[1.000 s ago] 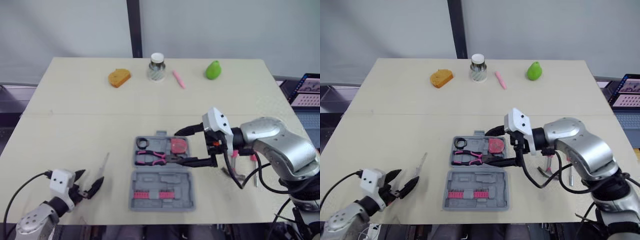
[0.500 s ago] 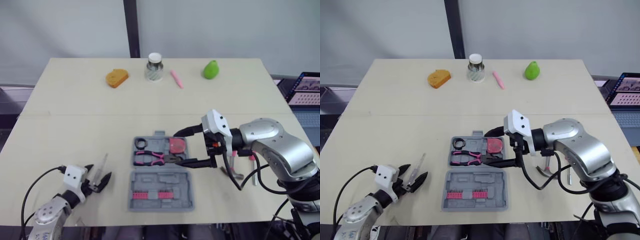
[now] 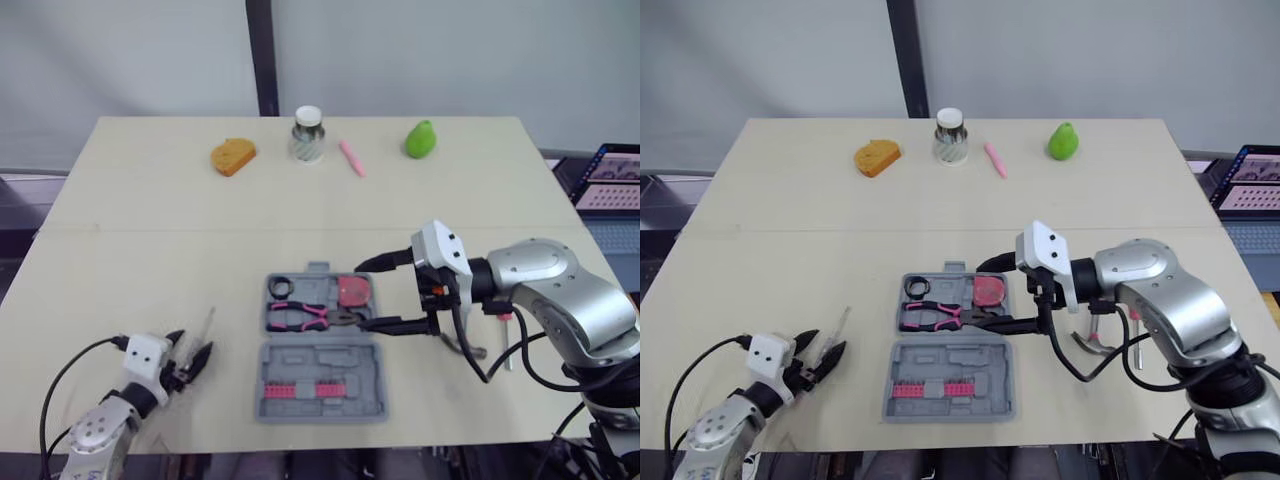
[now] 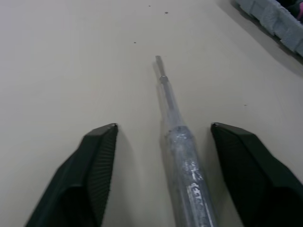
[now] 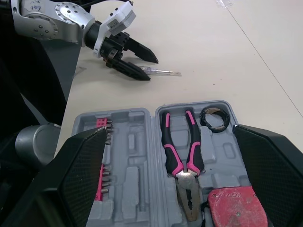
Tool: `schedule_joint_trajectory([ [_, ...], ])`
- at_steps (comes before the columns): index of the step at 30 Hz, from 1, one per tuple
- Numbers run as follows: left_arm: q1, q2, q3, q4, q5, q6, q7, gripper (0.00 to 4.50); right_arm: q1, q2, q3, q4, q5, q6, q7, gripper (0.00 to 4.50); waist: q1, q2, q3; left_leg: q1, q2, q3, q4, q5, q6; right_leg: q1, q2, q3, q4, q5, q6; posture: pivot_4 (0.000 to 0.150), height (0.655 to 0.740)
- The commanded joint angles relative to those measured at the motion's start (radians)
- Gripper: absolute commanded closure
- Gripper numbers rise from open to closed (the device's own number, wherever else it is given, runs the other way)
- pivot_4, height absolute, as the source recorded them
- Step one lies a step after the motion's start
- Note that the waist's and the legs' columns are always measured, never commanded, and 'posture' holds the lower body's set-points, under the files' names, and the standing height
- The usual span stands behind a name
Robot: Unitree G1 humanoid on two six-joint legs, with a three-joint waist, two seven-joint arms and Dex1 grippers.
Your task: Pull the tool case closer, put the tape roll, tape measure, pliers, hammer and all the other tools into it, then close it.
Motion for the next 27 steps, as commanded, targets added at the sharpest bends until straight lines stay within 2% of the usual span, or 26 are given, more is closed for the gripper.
schedule_joint_trajectory([
  [1, 0.027, 0.001, -0.006, 0.032, 0.025, -0.013, 0.006, 3.09, -0.002, -0.013, -0.037, -0.026, 0.001, -0.024, 0.008, 0.0, 0.0, 0.0, 0.0, 0.0, 0.0, 0.0, 0.0, 0.0, 0.0, 0.0, 0.0, 0.0, 0.0, 0.0, 0.0, 0.15, 0.74],
  [3, 0.028, 0.001, -0.006, 0.041, 0.023, -0.016, 0.007, 4.11, -0.005, -0.014, -0.037, -0.022, 0.0, -0.027, 0.009, 0.0, 0.0, 0.0, 0.0, 0.0, 0.0, 0.0, 0.0, 0.0, 0.0, 0.0, 0.0, 0.0, 0.0, 0.0, 0.0, 0.15, 0.74],
  [4, 0.029, 0.002, -0.008, 0.046, 0.024, -0.02, 0.005, 4.44, -0.007, -0.013, -0.038, -0.02, 0.0, -0.028, 0.009, 0.0, 0.0, 0.0, 0.0, 0.0, 0.0, 0.0, 0.0, 0.0, 0.0, 0.0, 0.0, 0.0, 0.0, 0.0, 0.0, 0.15, 0.74],
  [11, 0.008, 0.007, -0.003, 0.078, 0.013, -0.033, 0.0, 4.4, -0.004, -0.01, -0.043, -0.02, 0.002, -0.03, 0.008, 0.0, 0.0, 0.001, -0.001, 0.001, 0.001, 0.001, 0.0, 0.0, 0.0, 0.0, 0.0, 0.0, 0.0, 0.0, 0.0, 0.15, 0.74],
  [15, -0.032, 0.079, -0.02, -0.01, -0.034, 0.037, -0.096, 4.4, 0.034, -0.021, -0.079, -0.045, 0.031, -0.015, 0.002, 0.0, 0.004, 0.001, -0.001, 0.001, 0.001, 0.002, 0.0, 0.0, 0.0, 0.0, 0.0, 0.0, 0.001, 0.0, 0.0, 0.15, 0.74],
  [23, -0.234, 0.451, -0.121, -0.275, -0.166, 0.338, -0.445, 4.4, 0.237, -0.102, -0.178, -0.129, 0.043, -0.013, -0.005, 0.0, 0.003, 0.001, 0.0, -0.001, 0.001, 0.001, 0.001, -0.001, 0.0, -0.001, 0.001, -0.001, 0.0, 0.001, -0.001, 0.15, 0.74],
  [27, -0.363, 0.569, -0.229, -0.323, -0.163, 0.43, -0.567, 4.4, 0.325, -0.141, -0.213, -0.148, 0.023, -0.026, -0.012, 0.0, -0.006, 0.002, 0.0, 0.001, 0.002, 0.005, -0.001, -0.001, -0.001, -0.002, 0.001, -0.001, 0.0, 0.001, -0.001, 0.15, 0.74],
])
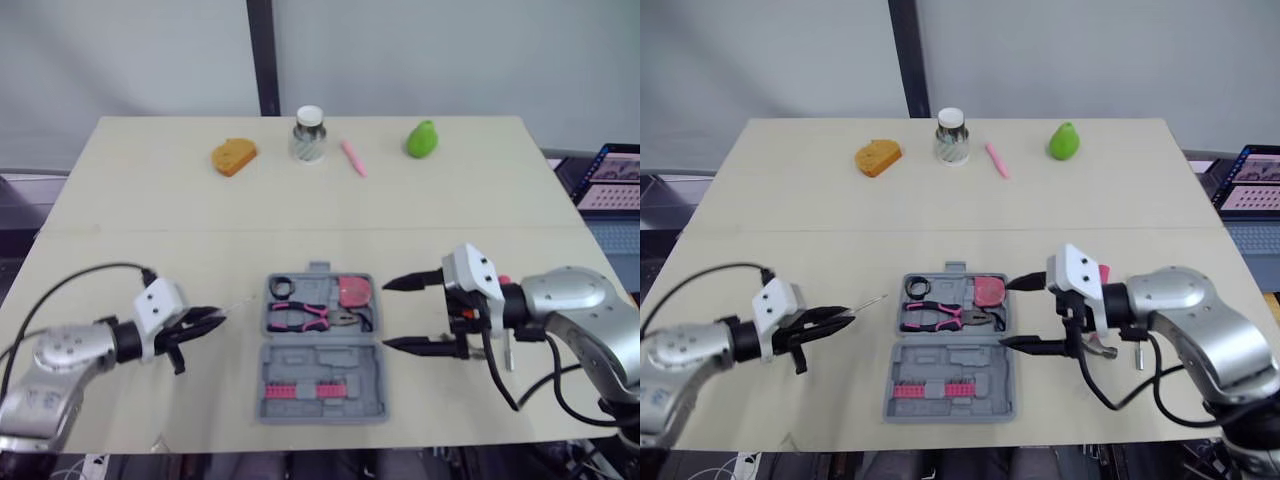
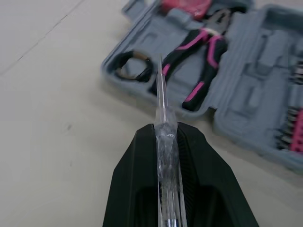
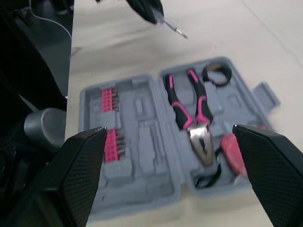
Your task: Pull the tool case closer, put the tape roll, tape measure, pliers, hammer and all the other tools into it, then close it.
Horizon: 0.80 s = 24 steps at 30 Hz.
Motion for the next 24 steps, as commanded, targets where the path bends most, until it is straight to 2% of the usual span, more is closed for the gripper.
schedule_joint_trajectory([
  [1, -0.077, 0.066, -0.108, -0.051, 0.015, 0.053, -0.108, 4.4, 0.039, -0.036, -0.054, -0.043, -0.009, -0.022, -0.007, 0.0, -0.006, 0.0, 0.0, 0.0, 0.0, 0.0, 0.0, 0.0, 0.0, 0.0, 0.0, 0.0, 0.0, 0.0, 0.0, 0.15, 0.74],
  [4, -0.186, 0.085, -0.21, -0.069, 0.049, 0.097, -0.152, 4.4, 0.074, -0.058, -0.071, -0.041, -0.022, -0.03, -0.011, 0.0, -0.001, 0.0, 0.0, 0.0, 0.001, 0.001, 0.0, 0.0, 0.0, -0.001, 0.001, 0.0, 0.0, 0.0, 0.0, 0.15, 0.74],
  [10, -0.398, 0.027, -0.399, -0.12, 0.131, 0.24, -0.149, 4.4, 0.119, -0.088, -0.091, -0.053, -0.039, -0.034, -0.017, 0.0, 0.009, 0.0, 0.0, -0.001, 0.0, 0.002, 0.001, 0.0, 0.0, -0.001, 0.001, 0.001, 0.0, 0.0, 0.0, 0.15, 0.74],
  [24, -0.574, -0.111, -0.63, -0.218, 0.218, 0.545, -0.054, 4.4, 0.149, -0.115, -0.101, -0.071, -0.028, -0.016, -0.027, 0.0, 0.011, -0.001, 0.001, -0.001, 0.0, 0.001, 0.004, 0.0, 0.001, 0.0, 0.001, 0.001, 0.001, 0.0, 0.0, 0.15, 0.74],
])
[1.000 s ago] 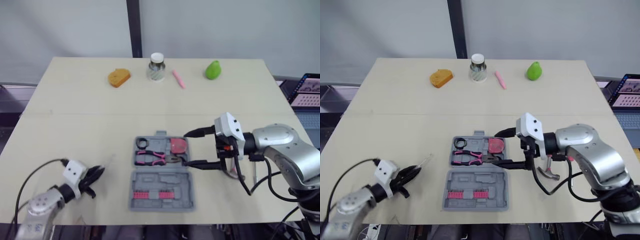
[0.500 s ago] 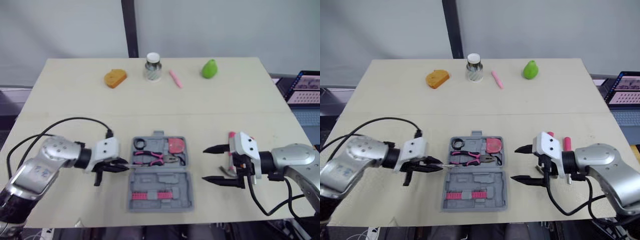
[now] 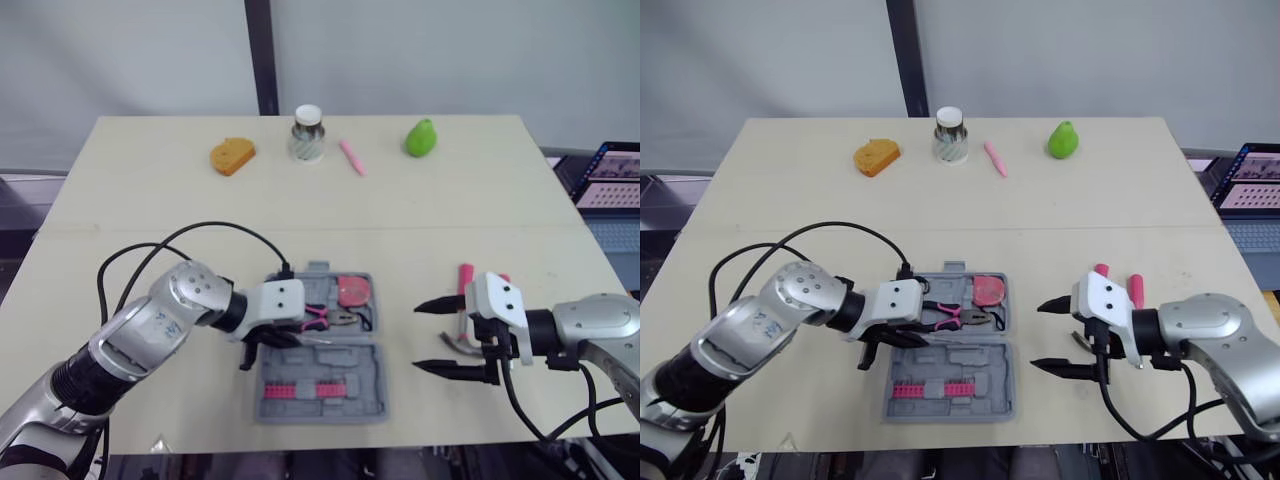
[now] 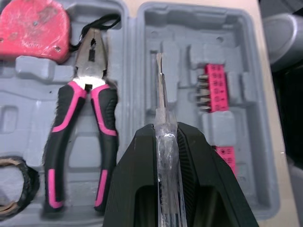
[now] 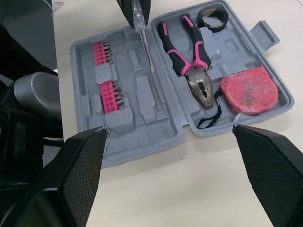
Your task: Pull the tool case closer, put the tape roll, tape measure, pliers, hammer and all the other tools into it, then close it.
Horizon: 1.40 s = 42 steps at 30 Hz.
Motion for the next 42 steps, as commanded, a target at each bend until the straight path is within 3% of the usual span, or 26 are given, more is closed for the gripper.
schedule_joint_trajectory([
  [1, -0.026, -0.022, -0.033, -0.033, 0.018, 0.066, 0.03, 4.4, -0.004, -0.011, -0.02, -0.039, 0.009, 0.012, -0.015, 0.0, 0.001, 0.0, 0.0, 0.0, 0.0, 0.0, 0.0, 0.0, 0.0, 0.0, 0.0, 0.0, 0.0, 0.0, 0.0, 0.15, 0.74],
  [16, -0.085, -0.131, -0.131, 0.006, 0.029, 0.166, 0.112, 4.4, 0.01, 0.001, -0.035, -0.079, 0.036, 0.058, -0.062, 0.0, 0.006, -0.001, 0.001, 0.0, 0.0, -0.001, 0.002, 0.0, 0.0, 0.001, 0.0, 0.0, 0.0, 0.0, 0.0, 0.15, 0.74],
  [42, -0.042, -0.145, -0.178, 0.021, 0.046, 0.14, 0.156, 4.4, 0.056, -0.005, -0.072, -0.106, 0.068, 0.07, -0.078, 0.0, 0.025, -0.001, 0.001, -0.001, 0.0, -0.001, 0.008, -0.001, 0.002, 0.002, 0.0, 0.0, 0.003, 0.0, 0.0, 0.15, 0.74],
])
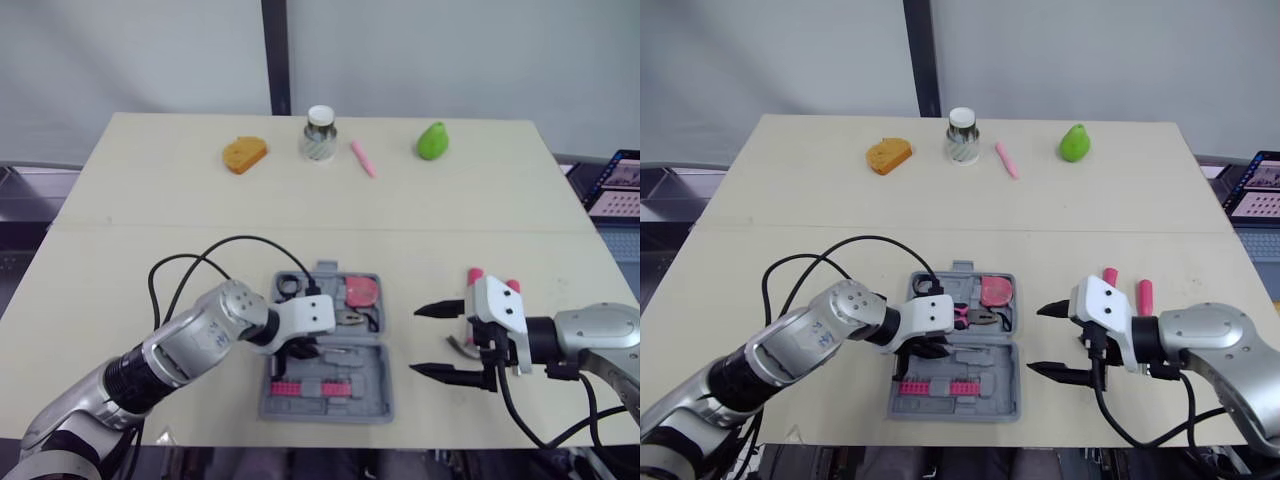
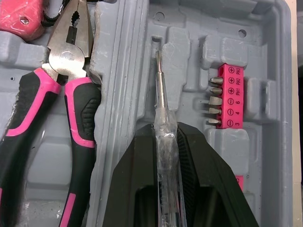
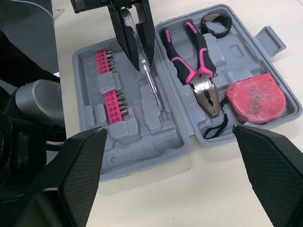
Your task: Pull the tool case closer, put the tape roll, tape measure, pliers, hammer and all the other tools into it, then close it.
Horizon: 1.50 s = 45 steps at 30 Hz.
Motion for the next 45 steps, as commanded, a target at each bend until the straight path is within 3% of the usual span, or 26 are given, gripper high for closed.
schedule_joint_trajectory([
  [1, 0.004, -0.011, -0.012, -0.011, 0.004, -0.014, 0.002, 4.4, 0.006, -0.007, -0.034, -0.03, 0.018, 0.002, -0.003, 0.0, 0.0, 0.0, 0.0, 0.0, 0.0, 0.0, 0.0, 0.0, 0.0, 0.0, 0.0, 0.0, 0.0, 0.0, 0.0, 0.15, 0.74],
  [45, -0.006, -0.046, -0.025, 0.06, 0.048, -0.089, -0.006, 4.4, 0.037, -0.001, -0.045, -0.037, 0.026, -0.005, -0.024, 0.0, 0.0, 0.0, 0.0, -0.001, 0.0, 0.0, 0.003, -0.001, 0.001, 0.0, 0.0, 0.0, 0.002, 0.0, 0.0, 0.15, 0.74],
])
